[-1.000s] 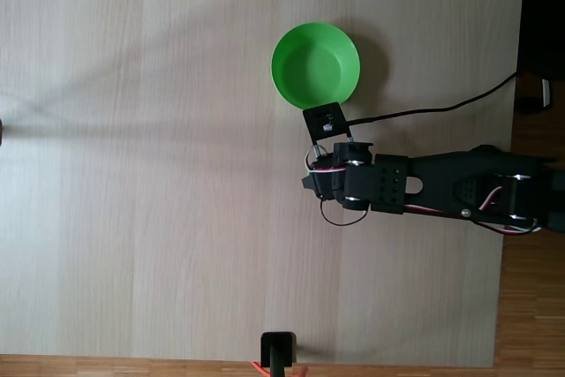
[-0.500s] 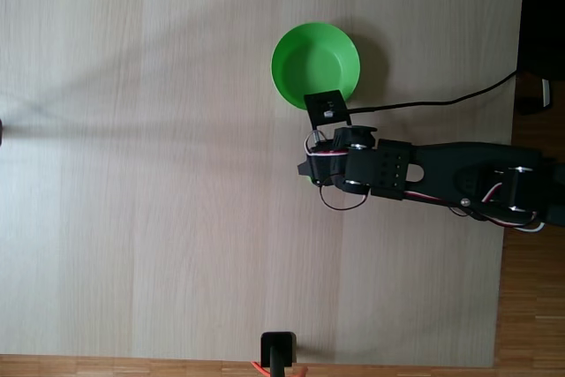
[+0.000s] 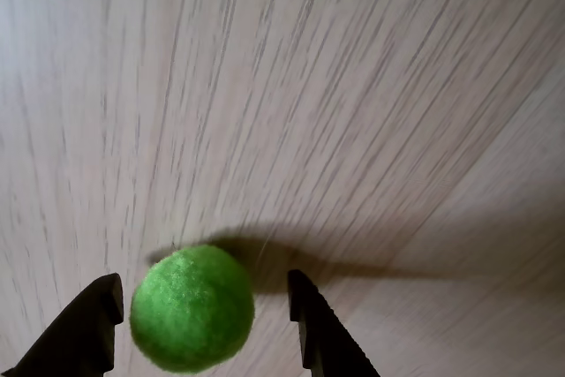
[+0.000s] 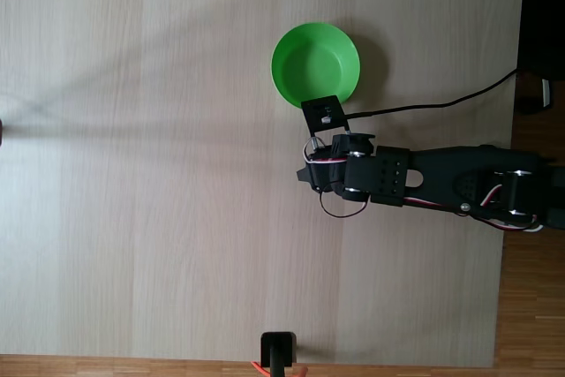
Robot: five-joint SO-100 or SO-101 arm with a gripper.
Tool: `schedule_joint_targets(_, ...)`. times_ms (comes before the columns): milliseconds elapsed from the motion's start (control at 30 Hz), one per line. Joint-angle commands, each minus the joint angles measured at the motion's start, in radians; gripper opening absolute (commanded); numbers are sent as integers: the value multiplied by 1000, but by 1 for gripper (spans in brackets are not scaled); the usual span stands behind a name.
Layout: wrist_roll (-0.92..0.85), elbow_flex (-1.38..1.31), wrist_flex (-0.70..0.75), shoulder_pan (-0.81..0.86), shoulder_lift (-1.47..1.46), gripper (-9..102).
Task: Grasp a green pompom and put it in the green bowl.
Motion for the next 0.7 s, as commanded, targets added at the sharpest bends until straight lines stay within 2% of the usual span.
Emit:
schedule_joint_targets(0, 5, -18, -5, 5, 8, 22)
schedule_joint_targets(300, 8, -18, -9, 5, 11, 13)
schedule_joint_targets(667, 9, -20, -5, 5, 18, 12)
